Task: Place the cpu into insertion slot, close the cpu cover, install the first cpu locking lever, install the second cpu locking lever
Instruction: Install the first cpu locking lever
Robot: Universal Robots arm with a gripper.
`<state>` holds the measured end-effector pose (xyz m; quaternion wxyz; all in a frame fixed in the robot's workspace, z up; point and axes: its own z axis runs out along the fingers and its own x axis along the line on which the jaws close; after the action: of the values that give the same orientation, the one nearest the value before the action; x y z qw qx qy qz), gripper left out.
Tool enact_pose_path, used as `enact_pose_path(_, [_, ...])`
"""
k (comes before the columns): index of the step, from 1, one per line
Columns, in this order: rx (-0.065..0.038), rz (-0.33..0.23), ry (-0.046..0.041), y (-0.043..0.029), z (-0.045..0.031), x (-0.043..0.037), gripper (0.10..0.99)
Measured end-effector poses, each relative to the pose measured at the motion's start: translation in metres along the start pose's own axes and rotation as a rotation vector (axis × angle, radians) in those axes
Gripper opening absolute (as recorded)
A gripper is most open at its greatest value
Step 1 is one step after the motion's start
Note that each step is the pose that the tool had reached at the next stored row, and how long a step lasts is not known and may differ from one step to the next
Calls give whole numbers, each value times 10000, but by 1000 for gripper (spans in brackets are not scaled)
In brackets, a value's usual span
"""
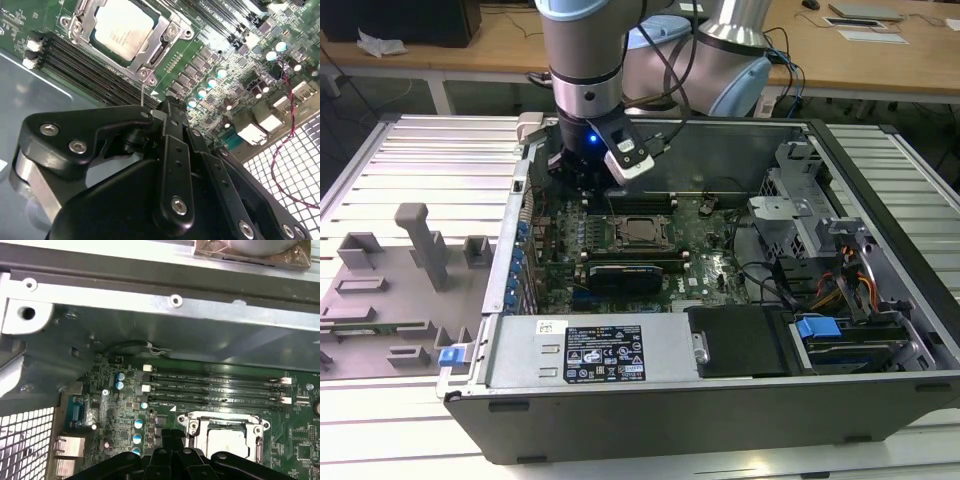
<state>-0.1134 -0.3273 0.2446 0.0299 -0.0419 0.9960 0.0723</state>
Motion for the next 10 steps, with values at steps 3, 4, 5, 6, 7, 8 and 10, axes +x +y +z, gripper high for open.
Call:
enact_pose_path(3, [-250, 73, 362, -2, 0, 0, 106])
enact_pose_path(4, [-250, 72, 359, -2, 0, 0, 106])
enact_pose_path(5, [-464, 54, 200, -2, 1, 0, 106])
enact_pose_path(6, [-683, 56, 136, -2, 1, 0, 106])
enact_pose_path(7, [-977, 62, 80, -2, 1, 0, 106])
enact_pose_path(8, [-1015, 65, 76, -1, 1, 0, 106])
enact_pose_path(10, [-1020, 64, 75, -2, 1, -3, 106])
